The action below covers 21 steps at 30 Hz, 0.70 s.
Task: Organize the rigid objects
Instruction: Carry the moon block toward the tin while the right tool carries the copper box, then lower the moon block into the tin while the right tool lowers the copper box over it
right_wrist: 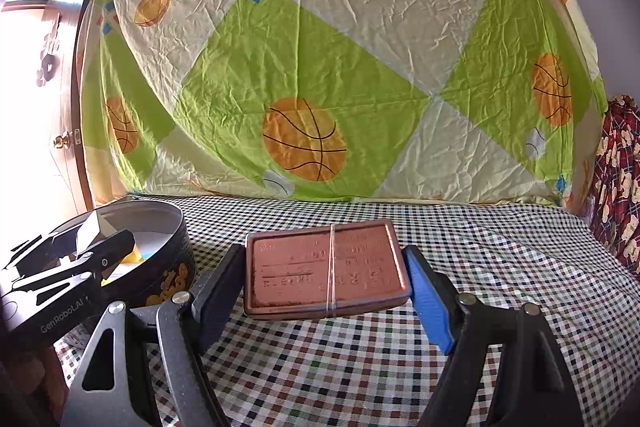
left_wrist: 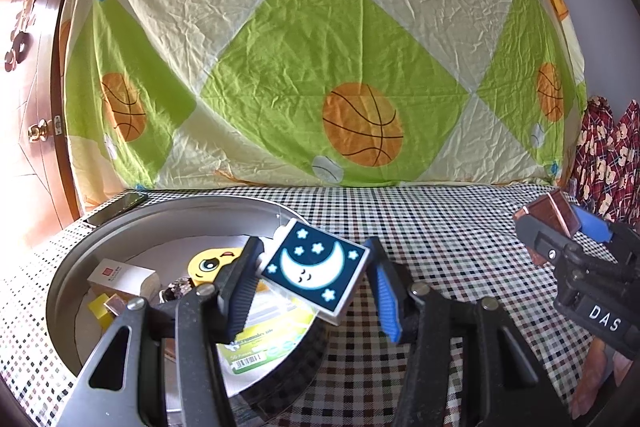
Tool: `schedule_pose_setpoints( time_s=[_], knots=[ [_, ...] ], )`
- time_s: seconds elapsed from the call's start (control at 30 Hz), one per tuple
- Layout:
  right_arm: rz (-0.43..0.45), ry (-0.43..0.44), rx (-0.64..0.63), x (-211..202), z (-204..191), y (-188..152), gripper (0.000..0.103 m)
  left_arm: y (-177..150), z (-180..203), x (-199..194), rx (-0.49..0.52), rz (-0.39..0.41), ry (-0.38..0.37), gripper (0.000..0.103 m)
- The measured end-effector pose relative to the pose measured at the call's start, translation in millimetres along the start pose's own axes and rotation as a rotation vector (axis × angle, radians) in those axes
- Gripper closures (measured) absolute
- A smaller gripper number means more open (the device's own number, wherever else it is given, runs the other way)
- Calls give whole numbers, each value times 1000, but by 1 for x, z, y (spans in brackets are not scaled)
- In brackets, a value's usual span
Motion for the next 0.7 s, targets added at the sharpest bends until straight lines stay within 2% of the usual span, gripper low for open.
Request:
schedule_pose_setpoints(
  time_s=[0.7],
  knots=[
    [-9, 55, 10, 3, -34, -1, 23, -1, -27, -8, -22, 1, 45, 52]
  ],
)
Point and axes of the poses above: each gripper's, at about its wrist camera, not at the fingertips, and x roughly the way its jaws point, z to its right, y to its top, the point moved 6 cm from there along x, roughly the way its jaws point, and after that the axes turned 7 degrees about z, right-handed, at the moved point
